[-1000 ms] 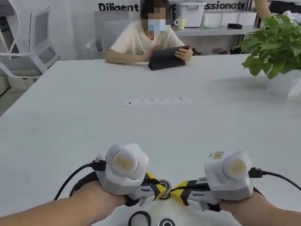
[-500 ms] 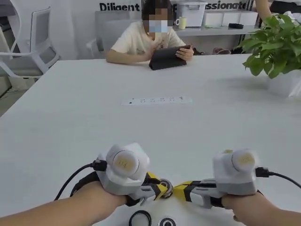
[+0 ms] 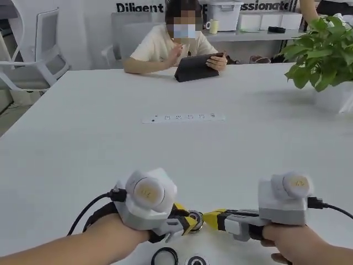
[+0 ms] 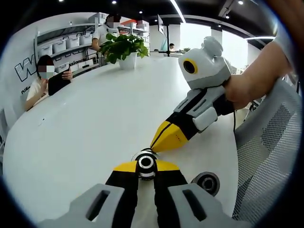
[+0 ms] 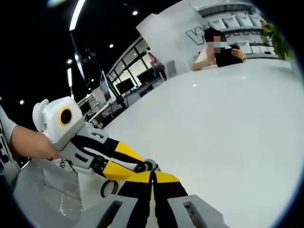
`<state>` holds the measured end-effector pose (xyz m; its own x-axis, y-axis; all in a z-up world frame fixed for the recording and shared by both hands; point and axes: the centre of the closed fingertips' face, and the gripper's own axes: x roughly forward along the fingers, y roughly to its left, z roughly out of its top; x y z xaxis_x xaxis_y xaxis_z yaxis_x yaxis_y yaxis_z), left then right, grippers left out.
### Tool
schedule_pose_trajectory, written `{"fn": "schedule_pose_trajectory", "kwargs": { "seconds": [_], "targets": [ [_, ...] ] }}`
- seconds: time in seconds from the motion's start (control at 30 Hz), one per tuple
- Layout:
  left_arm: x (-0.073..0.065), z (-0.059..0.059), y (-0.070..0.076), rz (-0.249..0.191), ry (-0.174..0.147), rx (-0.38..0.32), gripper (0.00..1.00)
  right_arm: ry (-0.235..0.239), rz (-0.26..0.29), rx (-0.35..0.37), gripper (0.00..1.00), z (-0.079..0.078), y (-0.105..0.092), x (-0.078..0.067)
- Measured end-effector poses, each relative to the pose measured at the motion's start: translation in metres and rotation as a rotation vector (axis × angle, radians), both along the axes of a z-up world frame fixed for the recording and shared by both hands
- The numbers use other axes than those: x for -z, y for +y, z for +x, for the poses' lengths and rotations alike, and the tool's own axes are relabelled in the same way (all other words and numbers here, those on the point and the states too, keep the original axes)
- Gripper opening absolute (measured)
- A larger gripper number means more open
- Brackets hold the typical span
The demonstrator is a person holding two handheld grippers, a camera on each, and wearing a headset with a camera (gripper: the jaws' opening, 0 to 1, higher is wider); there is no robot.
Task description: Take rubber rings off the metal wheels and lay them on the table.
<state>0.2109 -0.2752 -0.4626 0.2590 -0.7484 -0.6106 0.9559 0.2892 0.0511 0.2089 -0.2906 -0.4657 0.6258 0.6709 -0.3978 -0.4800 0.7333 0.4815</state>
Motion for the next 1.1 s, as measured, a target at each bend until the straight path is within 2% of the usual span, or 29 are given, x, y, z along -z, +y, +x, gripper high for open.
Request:
{"fn": "schedule_pose_trajectory", "kwargs": {
  "seconds": [0.33, 0.37, 0.4, 0.43, 0.47, 0.5, 0.53, 0.6, 0.9, 1.1],
  "targets": [
    [0.000, 0.000, 0.000, 0.007, -0.006, -0.004, 0.06, -0.008, 0.044, -0.027, 0.00, -0.002, 0.013, -0.009],
    [0.000, 0.000, 0.000, 0.006, -0.005, -0.004, 0.06, -0.016, 0.056, -0.037, 0.00, -0.002, 0.015, -0.011],
    [0.000, 0.000, -0.001, 0.006, -0.005, -0.003, 0.06, -0.020, 0.095, -0.069, 0.00, -0.005, 0.024, -0.017],
    [0.000, 0.000, -0.001, 0.007, -0.006, -0.002, 0.06, -0.059, 0.069, -0.070, 0.00, -0.002, 0.023, -0.019],
    [0.000, 0.000, -0.001, 0.006, -0.006, -0.003, 0.06, -0.067, 0.133, -0.097, 0.00, -0.005, 0.031, -0.030],
    [0.000, 0.000, -0.001, 0.005, -0.007, -0.002, 0.06, -0.038, 0.105, -0.070, 0.00, -0.004, 0.027, -0.025],
    [0.000, 0.000, -0.001, 0.005, -0.006, -0.002, 0.06, -0.052, 0.084, -0.081, 0.00, -0.003, 0.026, -0.024],
    [0.000, 0.000, -0.001, 0.003, -0.005, -0.002, 0.06, -0.040, 0.092, -0.075, 0.00, -0.003, 0.025, -0.022],
    [-0.001, 0.000, -0.001, -0.010, -0.003, -0.005, 0.07, -0.012, 0.041, -0.034, 0.00, -0.004, 0.009, -0.008],
    [0.000, 0.000, -0.002, -0.003, -0.008, 0.006, 0.07, -0.014, 0.028, -0.042, 0.00, -0.006, 0.009, -0.008]
  ]
}}
